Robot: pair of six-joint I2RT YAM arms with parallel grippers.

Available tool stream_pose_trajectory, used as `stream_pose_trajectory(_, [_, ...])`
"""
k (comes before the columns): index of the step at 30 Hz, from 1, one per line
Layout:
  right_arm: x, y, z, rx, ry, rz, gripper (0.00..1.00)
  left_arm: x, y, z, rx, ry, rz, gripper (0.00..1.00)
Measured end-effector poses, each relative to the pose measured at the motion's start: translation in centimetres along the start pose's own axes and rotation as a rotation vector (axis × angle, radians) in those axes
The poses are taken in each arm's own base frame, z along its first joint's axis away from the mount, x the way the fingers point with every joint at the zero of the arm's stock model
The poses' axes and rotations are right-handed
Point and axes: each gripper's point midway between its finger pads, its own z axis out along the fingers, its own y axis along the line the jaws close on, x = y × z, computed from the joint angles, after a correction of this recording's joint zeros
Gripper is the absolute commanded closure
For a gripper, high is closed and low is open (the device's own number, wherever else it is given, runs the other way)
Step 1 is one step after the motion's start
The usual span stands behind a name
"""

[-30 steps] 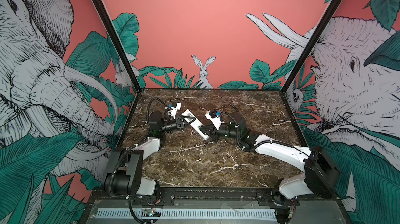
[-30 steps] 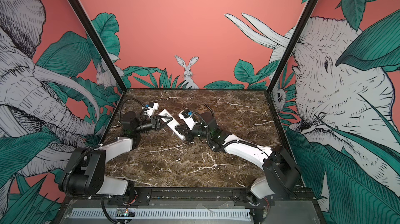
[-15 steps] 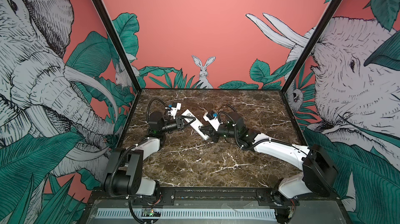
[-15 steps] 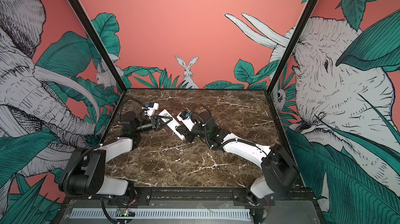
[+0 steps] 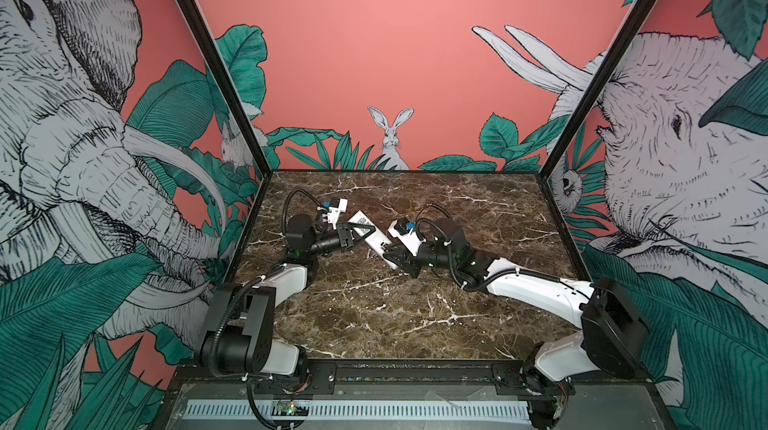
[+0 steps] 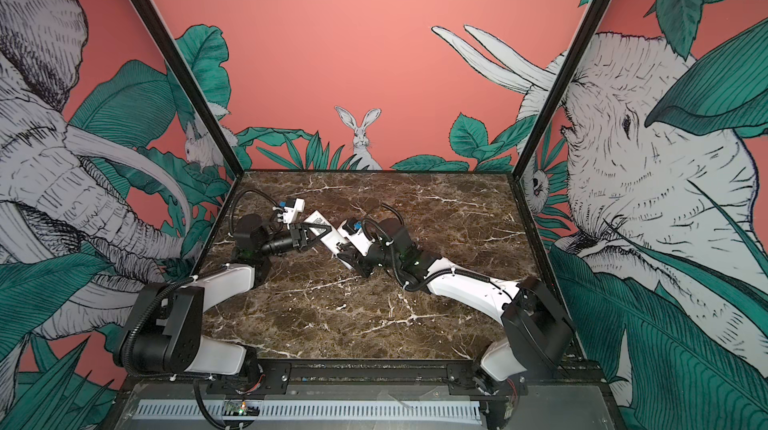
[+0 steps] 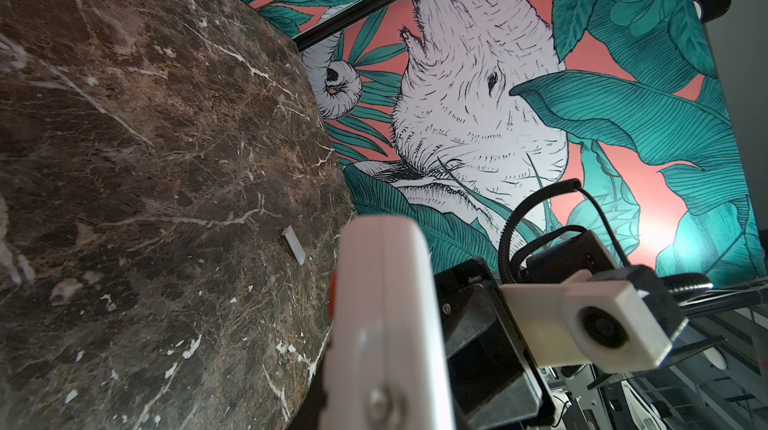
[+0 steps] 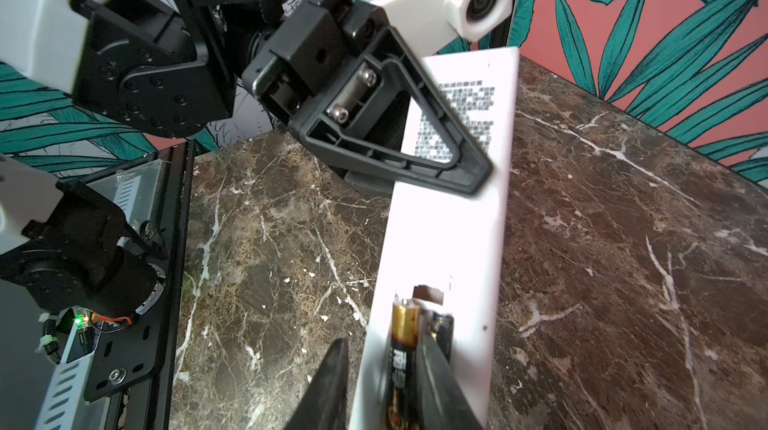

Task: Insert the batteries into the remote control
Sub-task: 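Lower the battery into the compartment beside the first battery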

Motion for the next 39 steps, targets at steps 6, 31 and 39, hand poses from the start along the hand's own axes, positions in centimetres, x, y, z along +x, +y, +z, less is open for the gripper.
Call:
stream_pose_trajectory(6, [0.4, -0.3, -0.2, 0.027, 0.029, 0.005, 0.64, 0.1, 0.5, 0.0, -0.017, -0.001, -0.003, 1.0])
stream_pose_trajectory(31, [0.6, 0.8, 1.0, 0.057, 0.246, 0.036, 0.69, 1.5, 2.0, -0.6, -0.112, 0.02, 0.001, 1.0])
stream_pose_trajectory(39, [1.0, 0.4, 1.6, 0.078, 0.282, 0.04, 0.73, 1.5, 2.0, -0.6, -0.113, 0.02, 0.0, 1.0])
